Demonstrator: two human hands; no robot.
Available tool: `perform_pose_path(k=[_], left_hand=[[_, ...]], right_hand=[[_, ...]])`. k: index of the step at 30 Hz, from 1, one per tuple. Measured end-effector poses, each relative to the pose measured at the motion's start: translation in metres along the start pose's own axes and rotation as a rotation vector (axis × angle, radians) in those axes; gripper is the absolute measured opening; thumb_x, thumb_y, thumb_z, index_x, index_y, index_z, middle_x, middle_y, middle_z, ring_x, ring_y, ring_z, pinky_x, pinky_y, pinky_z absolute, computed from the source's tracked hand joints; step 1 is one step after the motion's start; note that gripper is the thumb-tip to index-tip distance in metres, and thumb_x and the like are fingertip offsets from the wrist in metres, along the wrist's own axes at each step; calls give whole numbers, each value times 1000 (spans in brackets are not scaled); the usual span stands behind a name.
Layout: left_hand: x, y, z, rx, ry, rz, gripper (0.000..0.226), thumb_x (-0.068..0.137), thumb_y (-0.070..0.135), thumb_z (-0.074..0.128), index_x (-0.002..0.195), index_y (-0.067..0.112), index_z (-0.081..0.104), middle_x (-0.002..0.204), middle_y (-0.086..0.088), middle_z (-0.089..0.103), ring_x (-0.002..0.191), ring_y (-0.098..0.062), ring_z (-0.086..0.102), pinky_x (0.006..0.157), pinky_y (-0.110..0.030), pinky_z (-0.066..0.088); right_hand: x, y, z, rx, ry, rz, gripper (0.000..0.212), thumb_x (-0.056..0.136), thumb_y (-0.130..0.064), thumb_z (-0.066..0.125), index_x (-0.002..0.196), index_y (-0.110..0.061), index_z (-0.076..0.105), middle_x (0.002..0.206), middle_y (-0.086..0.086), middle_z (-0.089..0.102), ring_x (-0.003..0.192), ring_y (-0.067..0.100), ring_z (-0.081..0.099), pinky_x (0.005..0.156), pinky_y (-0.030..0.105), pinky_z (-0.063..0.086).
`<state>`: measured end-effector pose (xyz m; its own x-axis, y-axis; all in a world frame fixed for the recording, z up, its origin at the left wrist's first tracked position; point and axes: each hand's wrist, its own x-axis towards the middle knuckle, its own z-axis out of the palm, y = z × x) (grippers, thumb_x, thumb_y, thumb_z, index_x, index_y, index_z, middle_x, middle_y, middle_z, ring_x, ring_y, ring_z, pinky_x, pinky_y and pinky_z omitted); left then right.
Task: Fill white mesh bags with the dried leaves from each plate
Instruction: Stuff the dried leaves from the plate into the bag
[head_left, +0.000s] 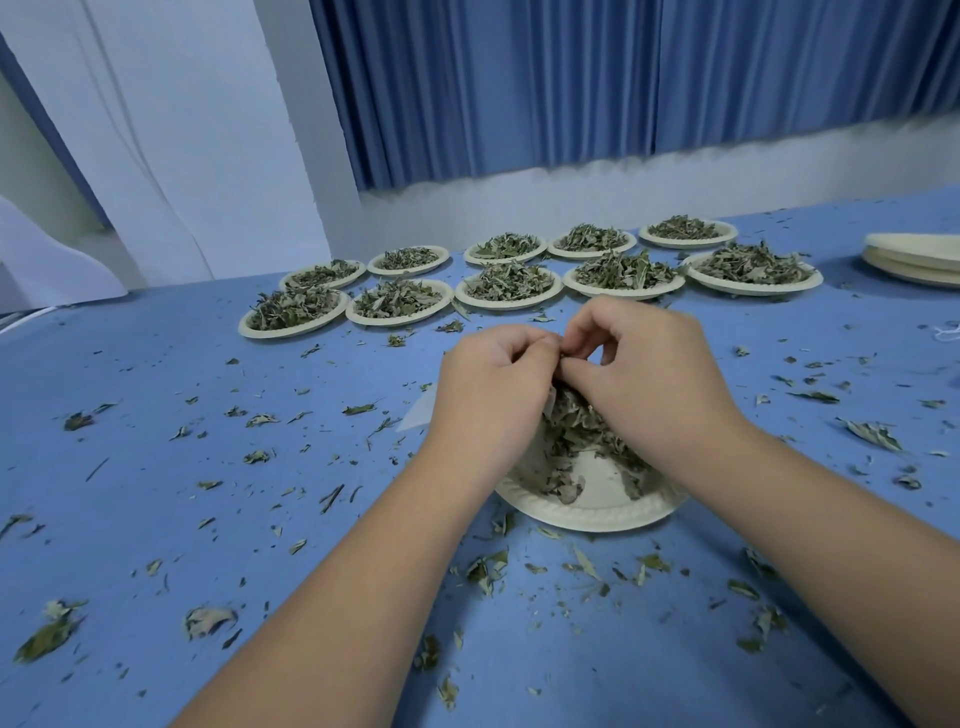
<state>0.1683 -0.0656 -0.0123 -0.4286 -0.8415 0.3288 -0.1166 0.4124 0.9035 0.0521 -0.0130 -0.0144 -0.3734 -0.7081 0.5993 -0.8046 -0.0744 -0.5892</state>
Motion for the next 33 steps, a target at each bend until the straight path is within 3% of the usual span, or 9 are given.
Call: perform_pose_path(k=[3, 6, 10, 14, 17, 19, 23, 29, 33], left_hand=[[0, 1, 1, 21, 12, 5, 34, 93, 17, 56, 64, 27, 71, 40, 14, 47, 37, 1, 39, 46, -20, 30], [0, 1, 1, 1, 39, -9, 35, 94, 17, 56, 65, 32, 70, 40, 16, 48, 37, 2, 40, 47, -21, 31], [1, 2, -4, -58, 89, -19, 26, 94, 15, 56, 76, 23, 73, 39, 12, 46, 33, -2, 36, 40, -16, 30], [3, 3, -9, -134, 136, -53, 27, 95, 17, 55, 76, 25, 73, 37, 13, 41, 32, -3, 34, 42, -22, 29], [4, 1, -11, -197, 150, -72, 29, 95, 17, 55, 74, 25, 73, 36, 13, 34, 32, -4, 28, 45, -23, 24], [4, 0, -12, -221, 144, -75, 30, 95, 16, 56, 73, 25, 73, 38, 14, 34, 33, -5, 28, 43, -20, 24], [4, 2, -11, -195, 148, -71, 38, 94, 17, 56, 64, 32, 73, 40, 14, 36, 34, -4, 29, 41, -20, 25], [3, 3, -11, -176, 158, -53, 29, 95, 17, 56, 73, 27, 72, 39, 15, 37, 34, -3, 31, 39, -17, 27], [3, 4, -11, -199, 155, -68, 40, 95, 16, 56, 62, 31, 73, 39, 14, 39, 34, -3, 31, 38, -15, 26]], right_hand=[[1, 2, 1, -62, -7, -23, 16, 73, -21, 75, 69, -23, 60, 72, -11, 59, 66, 1, 44, 57, 23, 34], [3, 3, -3, -45, -23, -36, 18, 72, -26, 76, 67, -26, 59, 75, -12, 56, 72, -2, 43, 61, 12, 30], [4, 7, -11, 48, -88, -76, 16, 76, -39, 73, 88, -34, 63, 91, -17, 51, 86, -1, 45, 73, 9, 31], [4, 12, -20, 135, -277, -26, 84, 55, -68, 70, 131, -45, 43, 125, -20, 39, 114, -3, 44, 91, 20, 38], [2, 12, -14, 77, -428, -16, 109, 52, -58, 81, 144, -47, 24, 133, -21, 30, 108, -6, 47, 91, 24, 43], [1, 12, -8, 81, -407, -8, 98, 59, -45, 85, 141, -46, 31, 126, -19, 39, 88, -11, 51, 83, 23, 47], [1, 12, -3, 153, -236, 19, 59, 67, -28, 85, 118, -41, 59, 85, -18, 52, 60, -6, 51, 67, 20, 41], [1, 11, -3, 334, -203, 70, 44, 66, -19, 86, 95, -44, 65, 73, -20, 57, 59, -1, 51, 65, 19, 42], [2, 11, -8, 460, -187, 108, 35, 69, -13, 84, 88, -37, 69, 72, -8, 67, 61, 9, 62, 59, 26, 52]])
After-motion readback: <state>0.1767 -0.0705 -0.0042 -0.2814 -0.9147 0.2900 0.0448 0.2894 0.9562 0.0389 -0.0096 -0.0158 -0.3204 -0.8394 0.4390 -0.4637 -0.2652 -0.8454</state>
